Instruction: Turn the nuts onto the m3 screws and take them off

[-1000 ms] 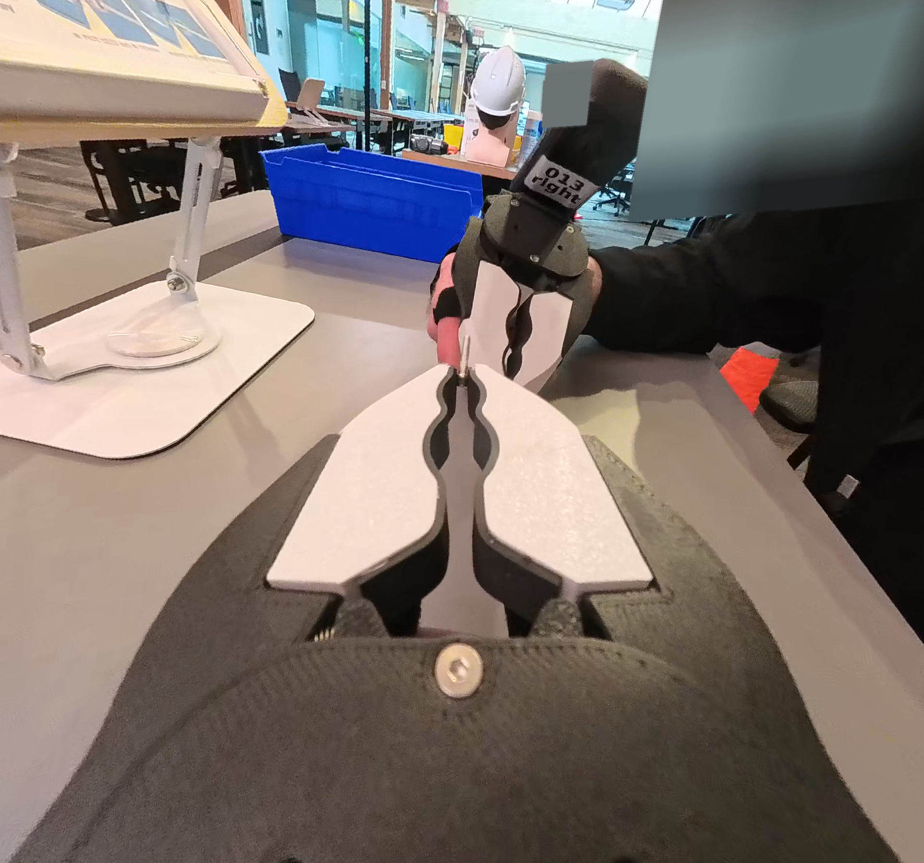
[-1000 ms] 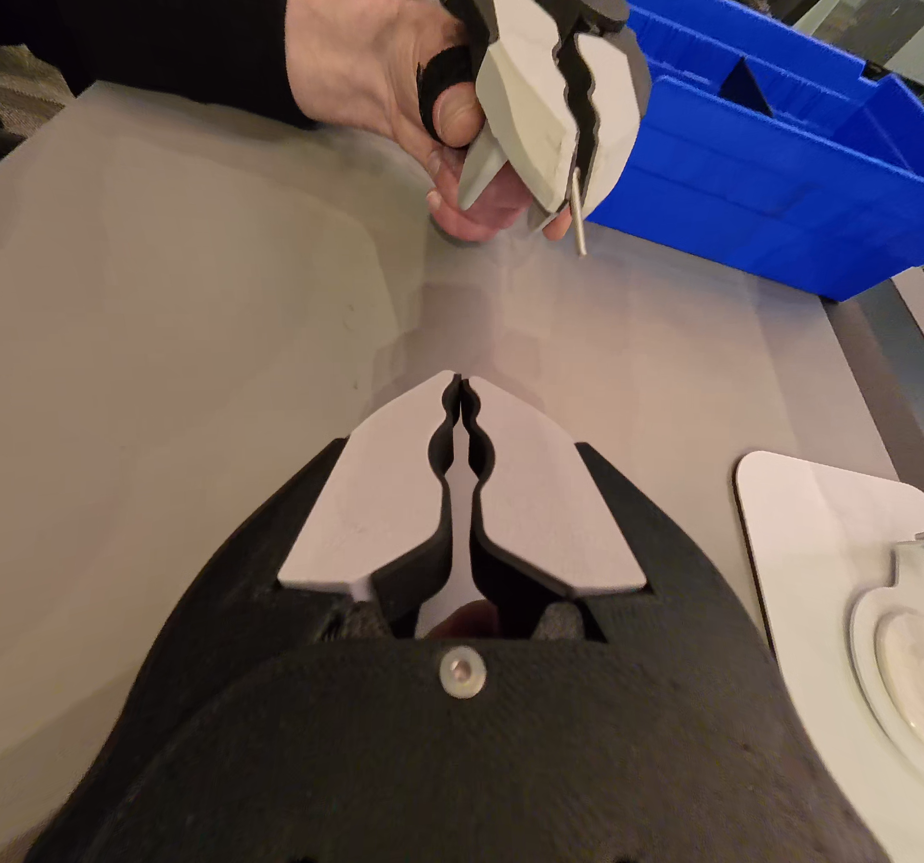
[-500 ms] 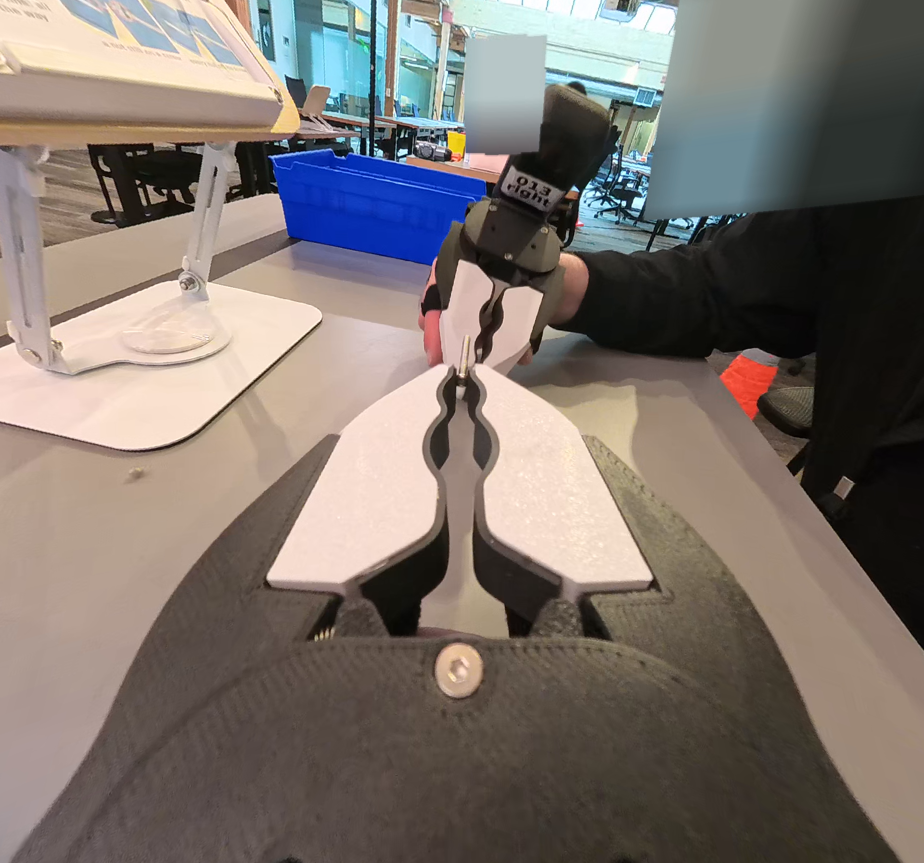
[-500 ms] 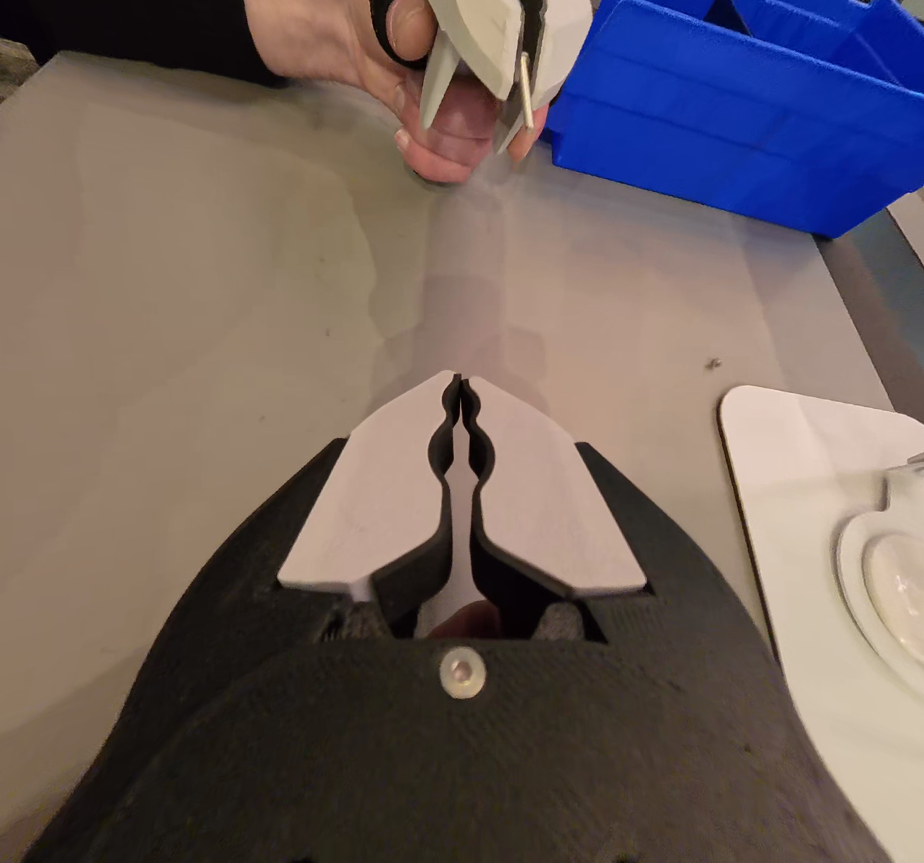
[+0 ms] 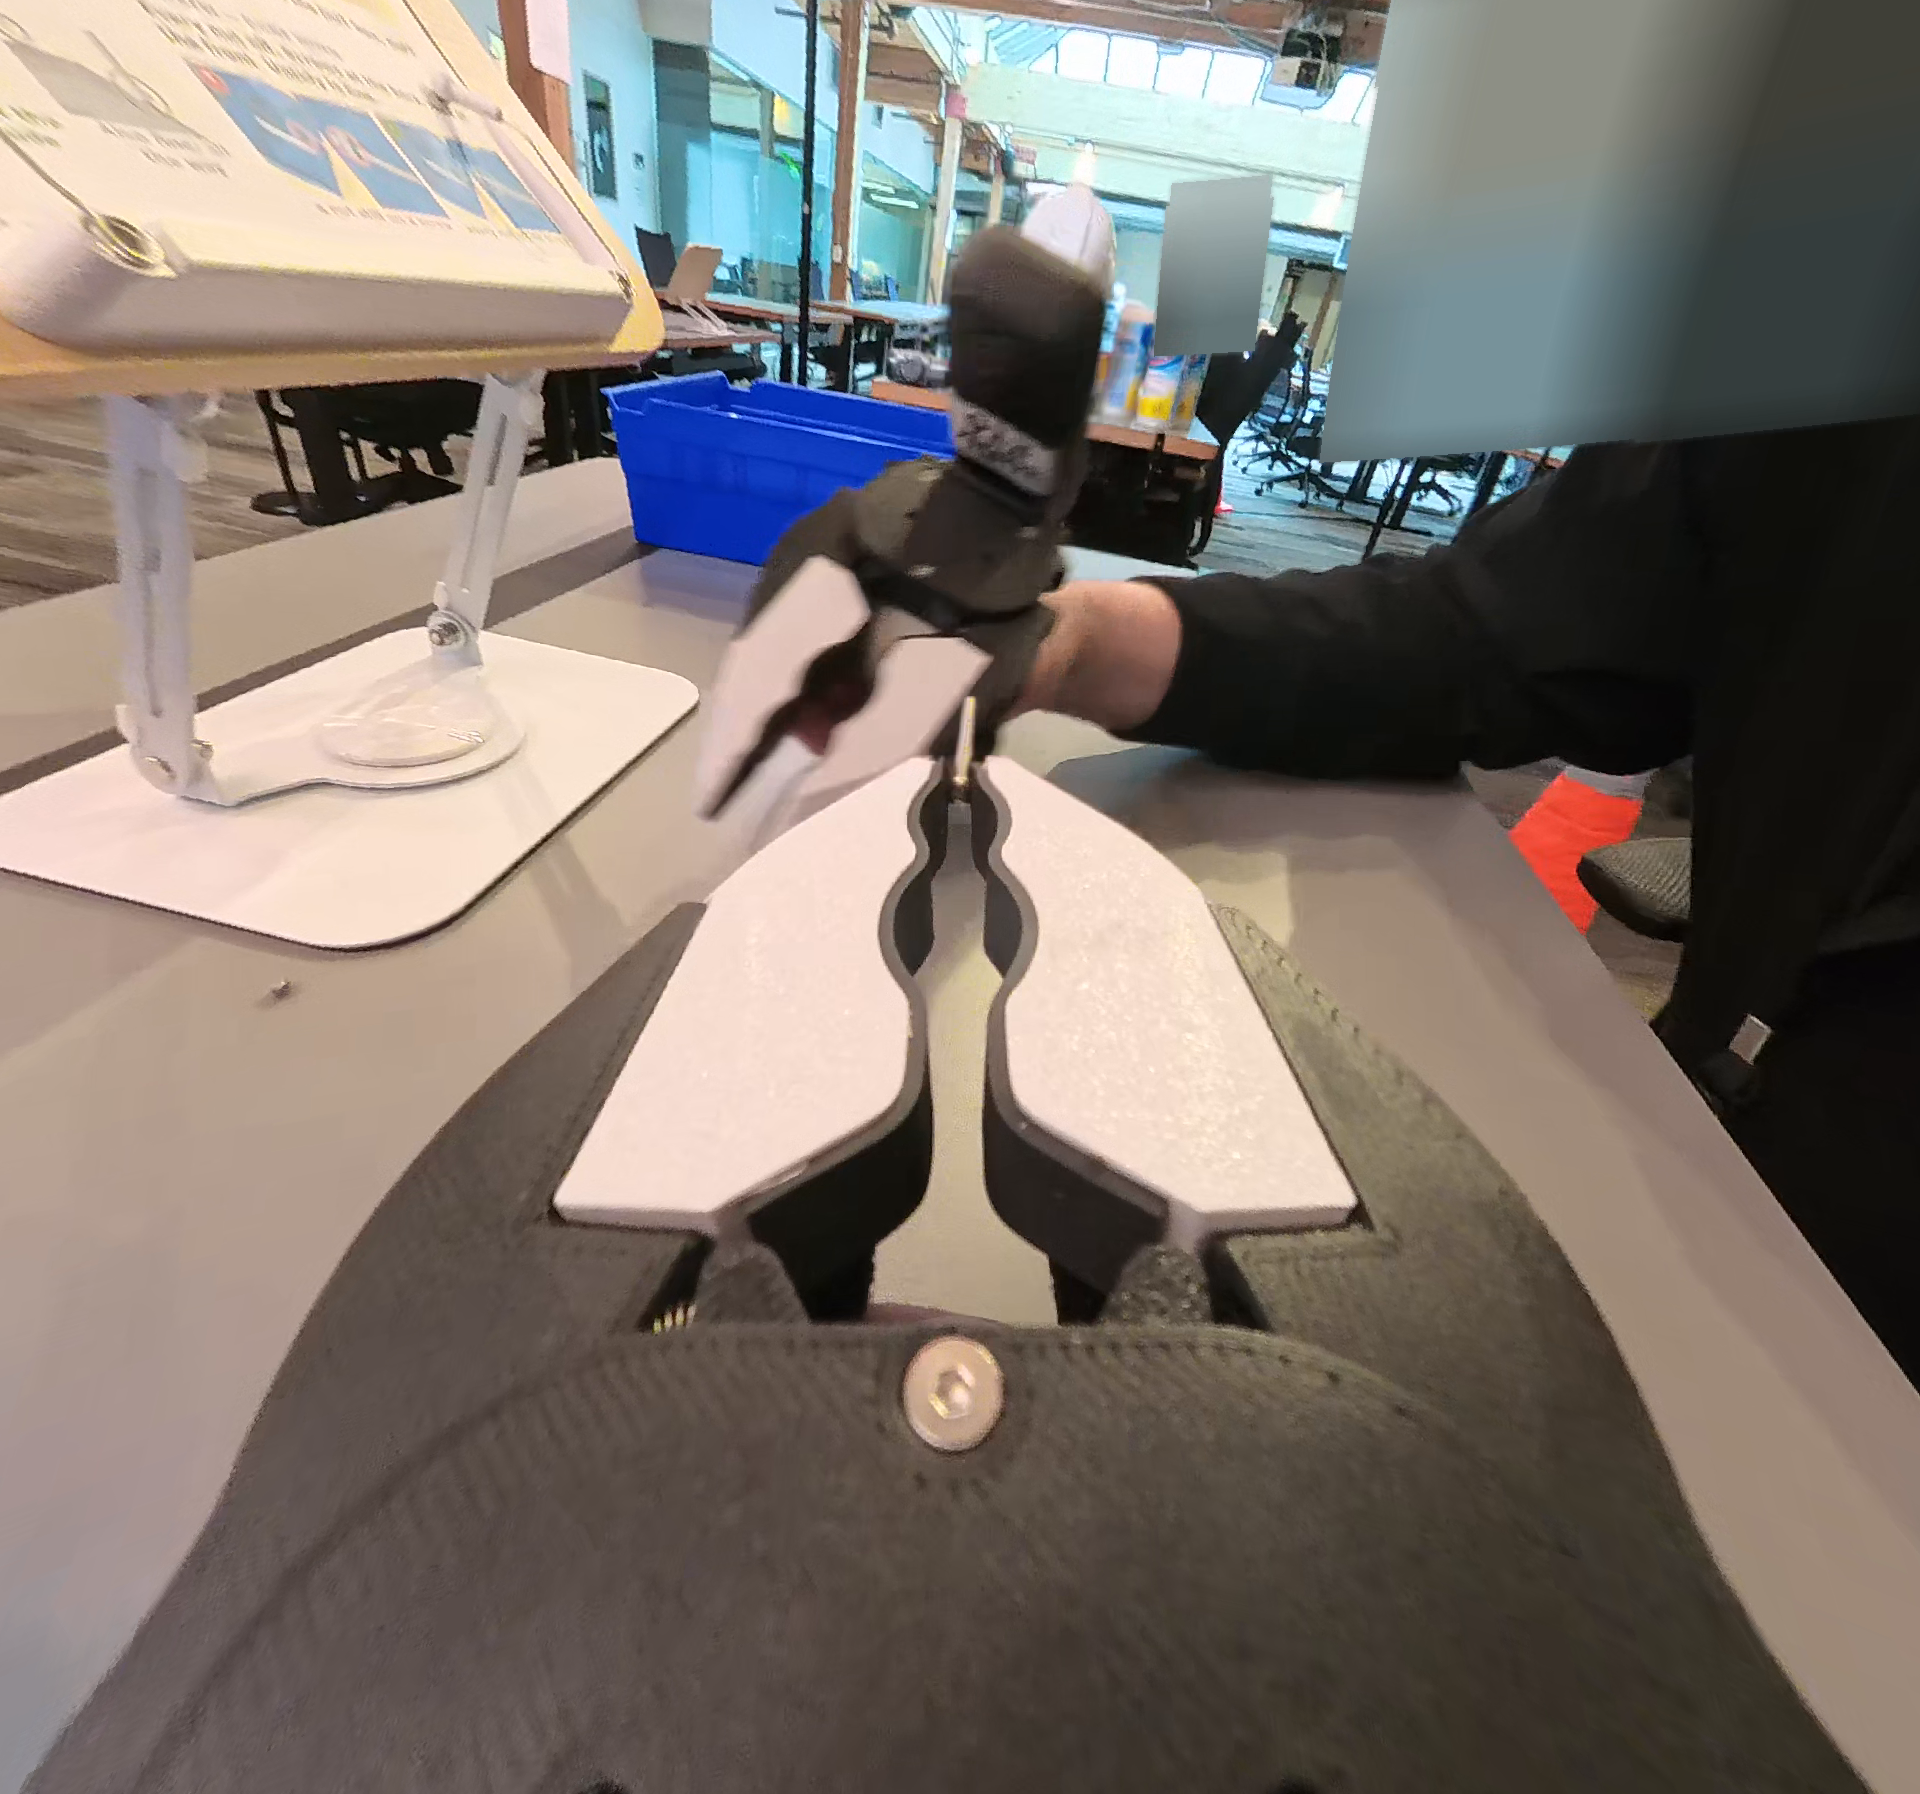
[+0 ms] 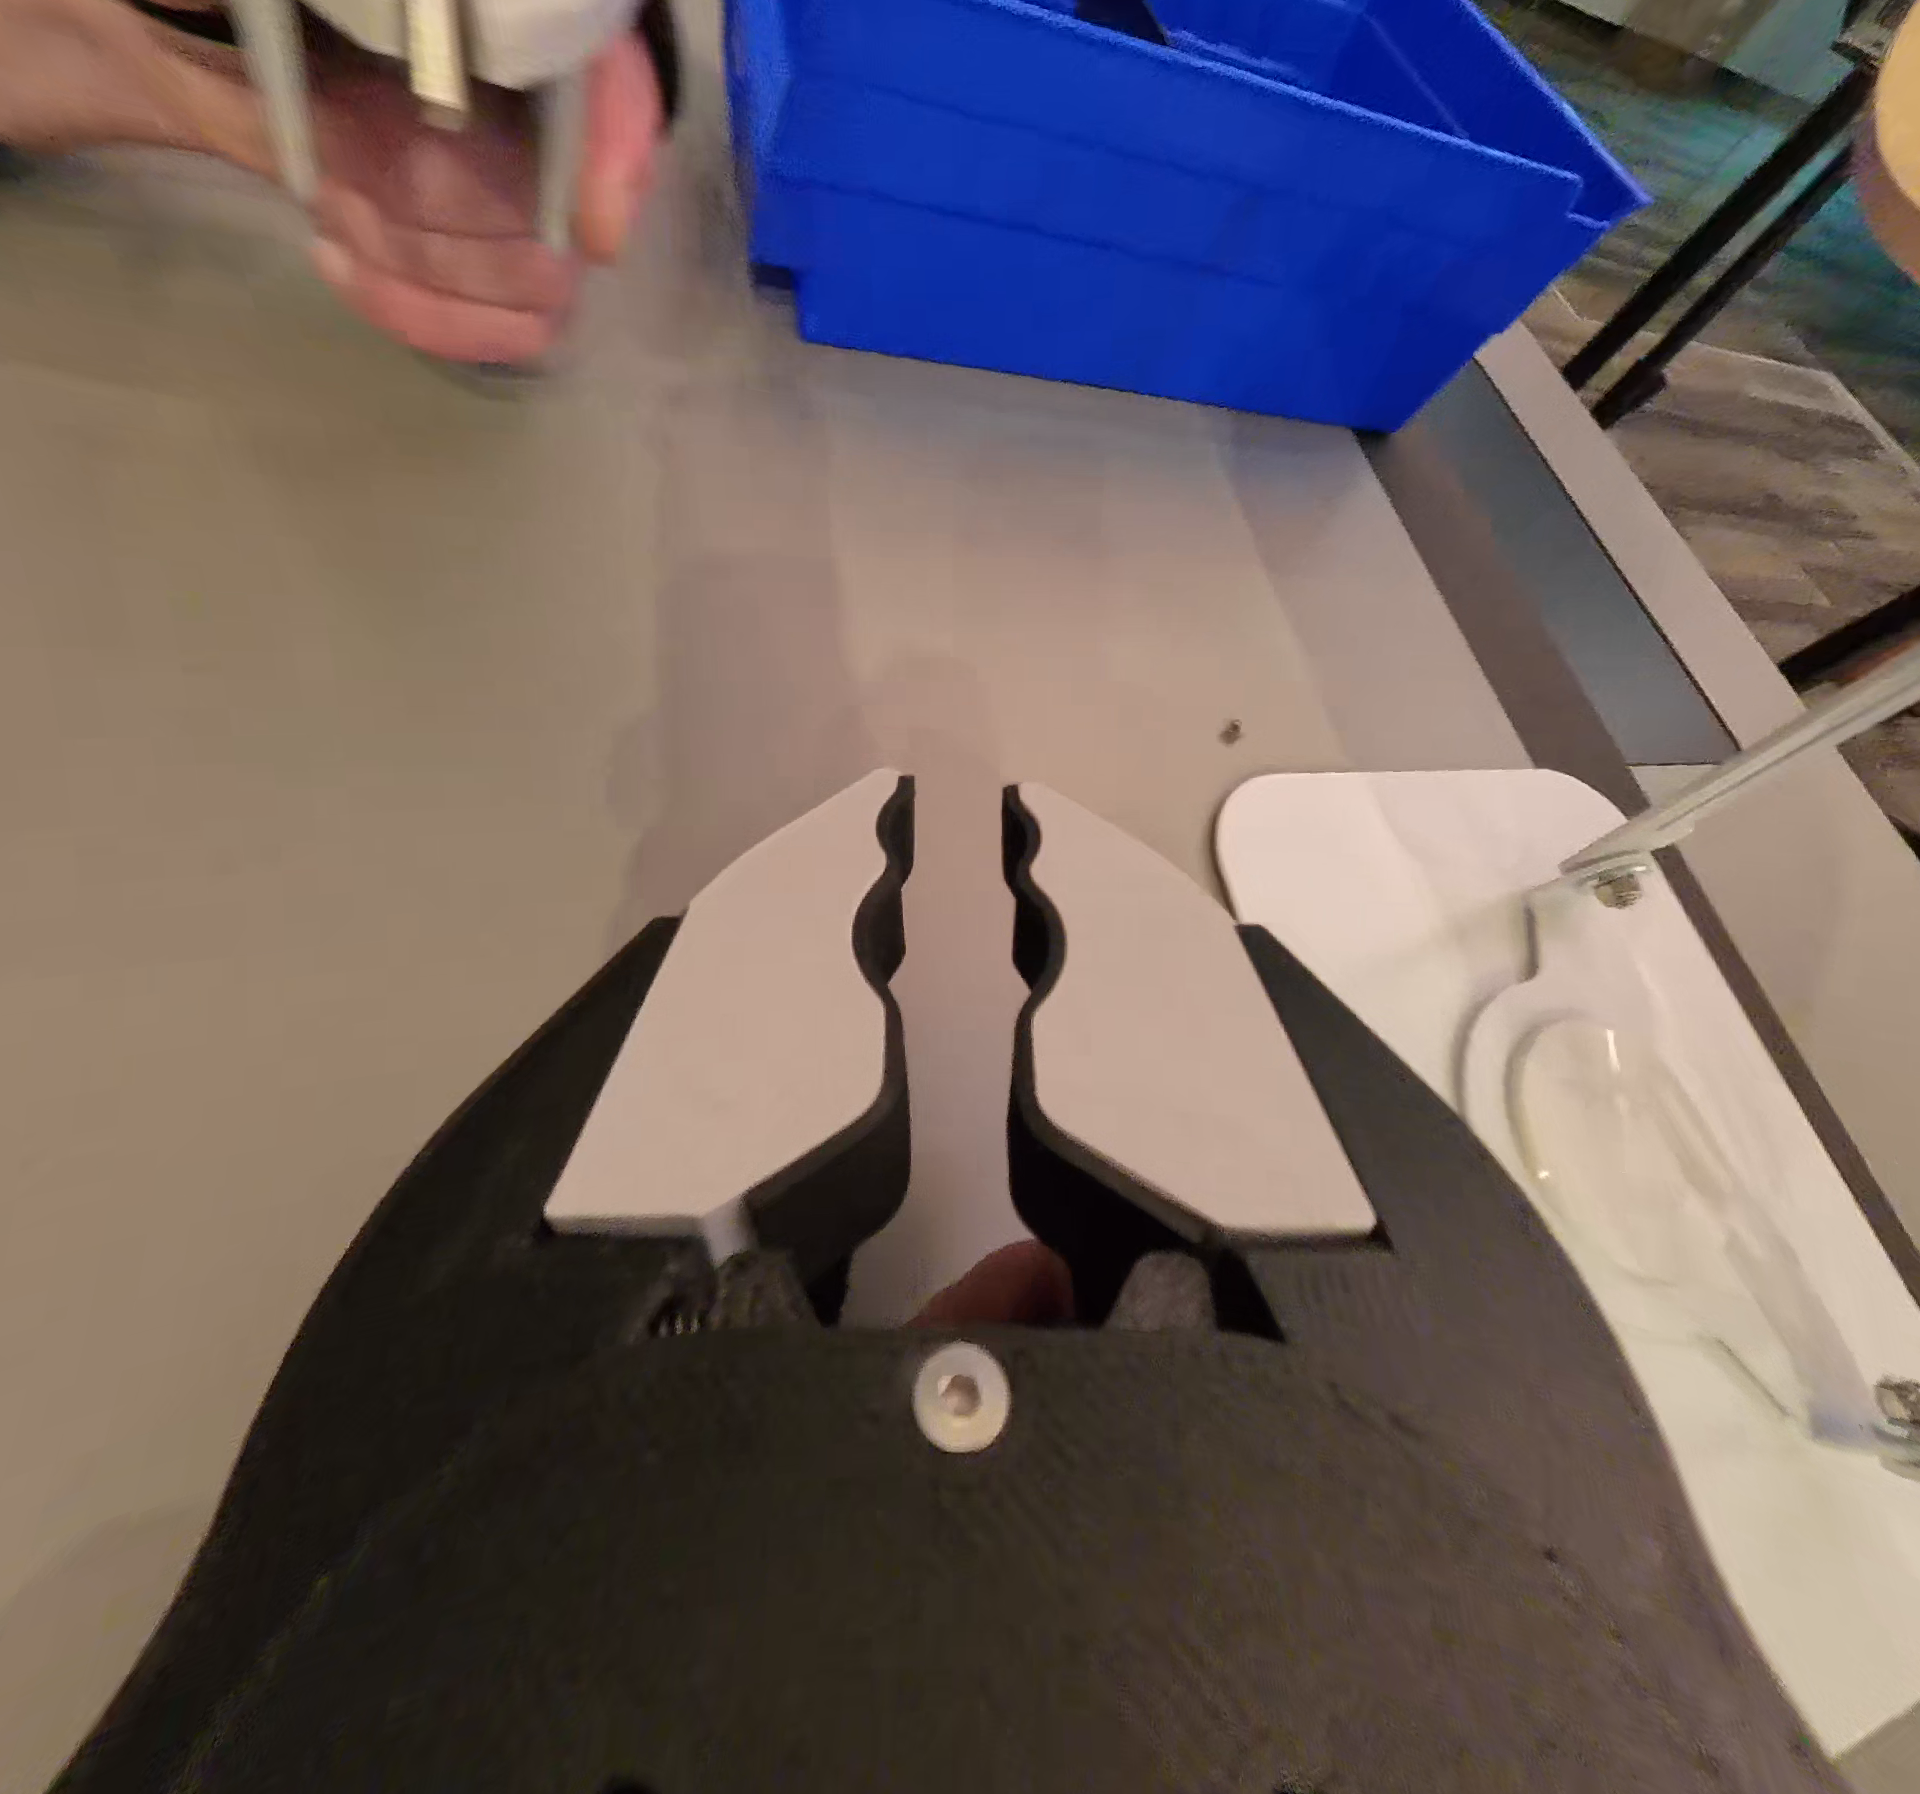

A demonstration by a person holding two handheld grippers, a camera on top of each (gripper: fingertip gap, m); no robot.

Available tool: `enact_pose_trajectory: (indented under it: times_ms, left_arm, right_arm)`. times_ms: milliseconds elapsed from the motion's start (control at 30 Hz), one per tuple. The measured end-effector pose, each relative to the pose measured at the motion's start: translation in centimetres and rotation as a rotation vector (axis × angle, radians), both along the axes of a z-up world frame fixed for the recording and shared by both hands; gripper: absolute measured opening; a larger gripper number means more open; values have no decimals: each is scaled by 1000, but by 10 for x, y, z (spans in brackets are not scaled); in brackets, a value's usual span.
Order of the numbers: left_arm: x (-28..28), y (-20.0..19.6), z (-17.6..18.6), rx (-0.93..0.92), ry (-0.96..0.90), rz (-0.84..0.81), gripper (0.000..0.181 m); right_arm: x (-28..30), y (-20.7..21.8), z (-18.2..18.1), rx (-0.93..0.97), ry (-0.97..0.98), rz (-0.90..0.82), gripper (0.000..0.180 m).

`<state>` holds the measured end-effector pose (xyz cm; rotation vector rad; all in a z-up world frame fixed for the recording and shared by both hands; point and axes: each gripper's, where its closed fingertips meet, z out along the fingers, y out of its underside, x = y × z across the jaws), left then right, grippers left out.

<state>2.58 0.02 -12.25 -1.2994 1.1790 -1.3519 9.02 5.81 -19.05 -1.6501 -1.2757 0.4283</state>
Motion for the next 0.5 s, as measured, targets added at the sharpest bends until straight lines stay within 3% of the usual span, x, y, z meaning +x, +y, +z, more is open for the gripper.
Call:
enact_pose_trajectory:
  times_ms: [300, 500]
  left_arm:
    - [-10, 2, 3, 6, -18, 16, 4]
    - [-9, 1, 5, 3, -26, 3, 4]
  right_arm:
    - [-11, 85, -25, -44, -137, -89, 25]
    - [-17, 105, -40, -125, -178, -96, 22]
